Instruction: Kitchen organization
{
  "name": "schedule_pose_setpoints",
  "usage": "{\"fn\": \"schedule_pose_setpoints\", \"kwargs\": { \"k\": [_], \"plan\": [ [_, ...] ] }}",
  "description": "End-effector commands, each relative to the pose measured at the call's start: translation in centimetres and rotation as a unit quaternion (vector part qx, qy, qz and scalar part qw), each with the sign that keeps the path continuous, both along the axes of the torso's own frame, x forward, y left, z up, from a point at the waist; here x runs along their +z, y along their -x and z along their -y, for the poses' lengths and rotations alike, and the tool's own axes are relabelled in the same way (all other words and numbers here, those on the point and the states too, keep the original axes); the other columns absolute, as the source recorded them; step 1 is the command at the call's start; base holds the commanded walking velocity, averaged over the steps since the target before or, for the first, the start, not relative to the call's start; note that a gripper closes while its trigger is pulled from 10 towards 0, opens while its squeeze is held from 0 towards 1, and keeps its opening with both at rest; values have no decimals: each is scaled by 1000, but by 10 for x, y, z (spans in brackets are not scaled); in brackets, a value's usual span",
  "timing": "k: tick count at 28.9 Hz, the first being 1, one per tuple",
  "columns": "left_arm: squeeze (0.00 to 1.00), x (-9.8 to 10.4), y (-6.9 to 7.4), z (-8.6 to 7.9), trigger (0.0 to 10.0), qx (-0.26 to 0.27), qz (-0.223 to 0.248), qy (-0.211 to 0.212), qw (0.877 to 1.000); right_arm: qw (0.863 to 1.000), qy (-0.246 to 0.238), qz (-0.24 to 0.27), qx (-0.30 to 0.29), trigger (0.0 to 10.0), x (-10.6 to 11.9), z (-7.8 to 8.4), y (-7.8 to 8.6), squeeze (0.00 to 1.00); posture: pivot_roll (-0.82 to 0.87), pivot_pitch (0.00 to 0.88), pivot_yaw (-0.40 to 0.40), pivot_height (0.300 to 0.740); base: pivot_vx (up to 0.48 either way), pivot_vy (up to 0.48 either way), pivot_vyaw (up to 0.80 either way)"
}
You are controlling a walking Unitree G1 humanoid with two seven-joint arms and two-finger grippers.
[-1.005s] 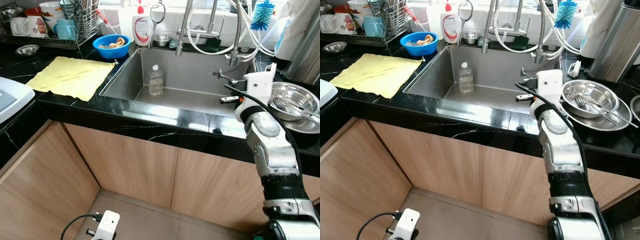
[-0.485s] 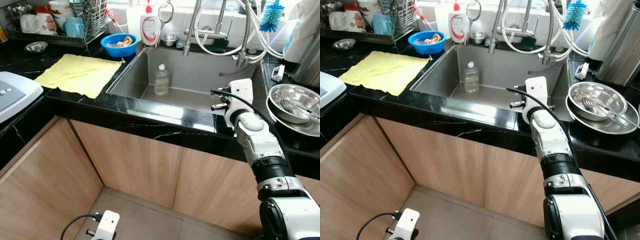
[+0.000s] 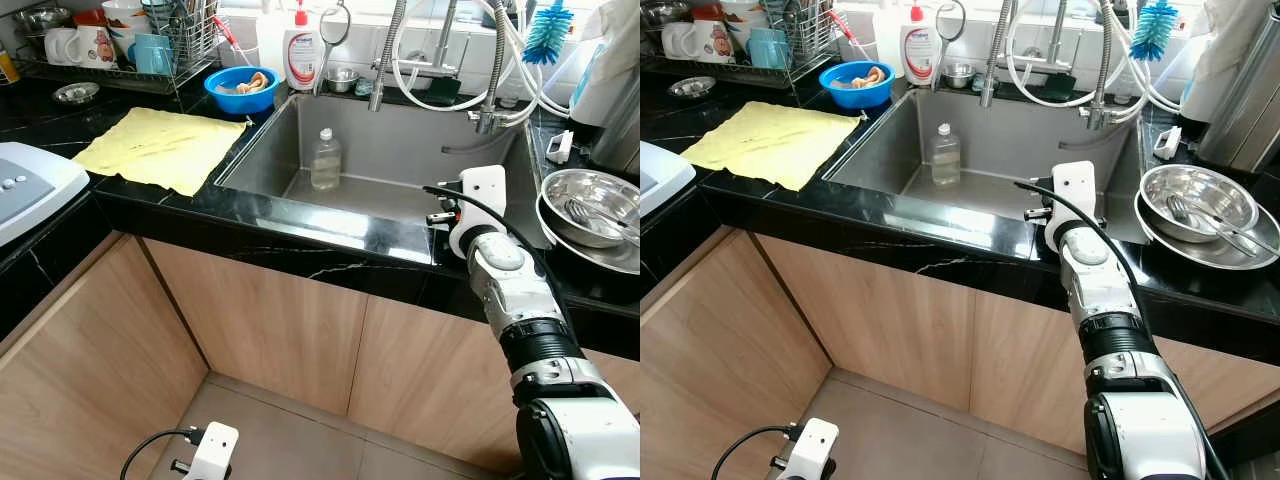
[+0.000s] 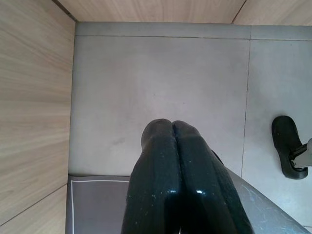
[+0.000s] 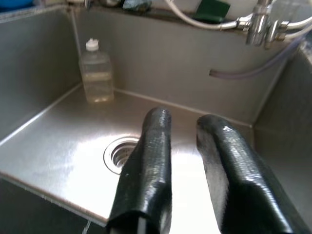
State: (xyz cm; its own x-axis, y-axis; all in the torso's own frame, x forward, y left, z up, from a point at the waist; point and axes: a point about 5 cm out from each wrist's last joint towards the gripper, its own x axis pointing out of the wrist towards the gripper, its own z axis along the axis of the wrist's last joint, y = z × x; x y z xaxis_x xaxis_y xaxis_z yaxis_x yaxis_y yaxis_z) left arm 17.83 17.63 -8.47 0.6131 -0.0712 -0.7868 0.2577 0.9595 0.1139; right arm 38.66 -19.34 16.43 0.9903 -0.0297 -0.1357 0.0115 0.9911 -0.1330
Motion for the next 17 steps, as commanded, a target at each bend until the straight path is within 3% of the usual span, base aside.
{"fn": "schedule_pose_setpoints", "kwargs": {
  "k": [1, 6, 9, 14, 16, 17],
  "plan": [
    [0, -1, 4, -4, 10000, 0, -4, -6, 1000, 1000, -7, 13, -2, 10000, 2, -2, 0, 0, -232, 0, 36, 731, 0, 0, 0],
    [0, -1, 4, -3, 10000, -2, -3, -7, 1000, 999, -6, 48, -6, 10000, 8, -5, 1, 0, -230, 0, 35, 731, 0, 0, 0],
    [0, -1, 4, -4, 10000, -3, -2, -7, 1000, 993, 6, 120, 13, 10000, 26, -11, 5, 0, -233, 0, 36, 731, 0, 0, 0],
    [0, -2, 5, -4, 10000, -5, -2, -8, 1000, 981, -16, 192, 20, 10000, 33, -17, 23, 0, -236, 0, 35, 731, 0, 0, 0],
    [0, -2, 6, -3, 10000, -7, -4, -10, 1000, 979, -18, 200, 25, 10000, 26, -19, 36, 0, -232, 0, 34, 731, 0, 0, 0],
    [0, -2, 7, -4, 10000, -5, -3, -11, 1000, 978, -16, 207, 17, 10000, 17, -19, 52, 0, -229, 0, 35, 731, 0, 0, 0]
  ]
}}
